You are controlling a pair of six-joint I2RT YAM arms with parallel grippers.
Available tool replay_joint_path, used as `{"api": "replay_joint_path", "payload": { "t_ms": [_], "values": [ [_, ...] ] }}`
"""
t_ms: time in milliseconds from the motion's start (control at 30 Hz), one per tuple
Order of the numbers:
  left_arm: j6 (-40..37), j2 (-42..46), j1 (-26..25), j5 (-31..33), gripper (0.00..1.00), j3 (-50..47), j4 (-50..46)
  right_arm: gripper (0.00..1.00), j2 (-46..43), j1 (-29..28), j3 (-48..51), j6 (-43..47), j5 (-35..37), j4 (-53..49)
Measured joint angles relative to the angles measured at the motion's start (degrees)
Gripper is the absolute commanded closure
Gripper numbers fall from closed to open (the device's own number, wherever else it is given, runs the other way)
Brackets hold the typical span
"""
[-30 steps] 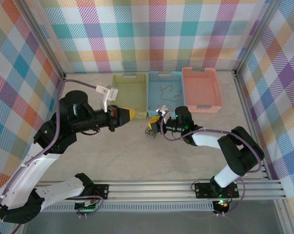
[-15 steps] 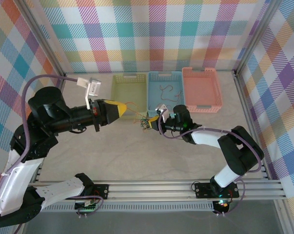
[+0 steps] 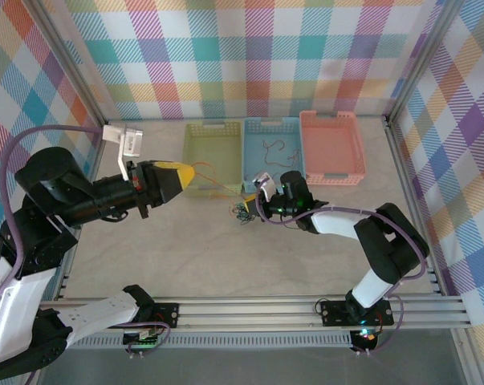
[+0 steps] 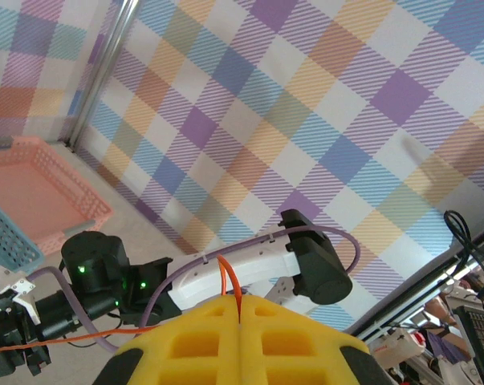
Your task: Untangle the cables
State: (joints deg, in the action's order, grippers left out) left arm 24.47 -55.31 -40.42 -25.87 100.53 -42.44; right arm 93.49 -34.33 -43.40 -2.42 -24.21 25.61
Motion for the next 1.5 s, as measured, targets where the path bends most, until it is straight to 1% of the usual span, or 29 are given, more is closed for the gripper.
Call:
{"api": "replay_joint_path", "payload": {
  "t_ms": [300,467,900,1167,1267,1333,1400,1500],
  "values": [
    [-0.02,-0.52,0.0,1.95,1.0,2.47,-0.24,0.87,0.46,-0.02,-1.46,0.15,0.81,-1.6],
    [-0.57,-2.25,0.0,4.26,1.0,6.23,-1.62,0.87,2.1,-0.07,-3.74,0.17,1.18,-4.11],
    [-7.26,-3.37,0.0,16.35,1.0,13.84,-5.75,0.87,4.59,-0.17,-7.61,0.31,1.68,-8.83],
    [-9.88,-2.99,0.0,21.97,1.0,15.21,-7.15,0.87,5.77,-0.17,-8.9,0.33,1.7,-11.63],
    [-10.23,-2.25,0.0,22.99,1.0,14.21,-6.97,0.87,6.12,-0.15,-8.96,0.33,2.14,-12.48],
    [-10.25,-1.18,0.0,23.93,1.0,11.87,-6.8,0.87,6.19,-0.15,-8.96,0.33,2.54,-13.27],
    [-10.14,1.01,0.0,25.38,1.0,7.96,-6.56,0.87,6.19,-0.15,-8.96,0.33,2.8,-13.53],
    [-9.27,5.27,0.0,28.35,1.0,-1.46,-5.9,0.88,6.19,-0.15,-8.96,0.33,3.15,-13.73]
  ]
}}
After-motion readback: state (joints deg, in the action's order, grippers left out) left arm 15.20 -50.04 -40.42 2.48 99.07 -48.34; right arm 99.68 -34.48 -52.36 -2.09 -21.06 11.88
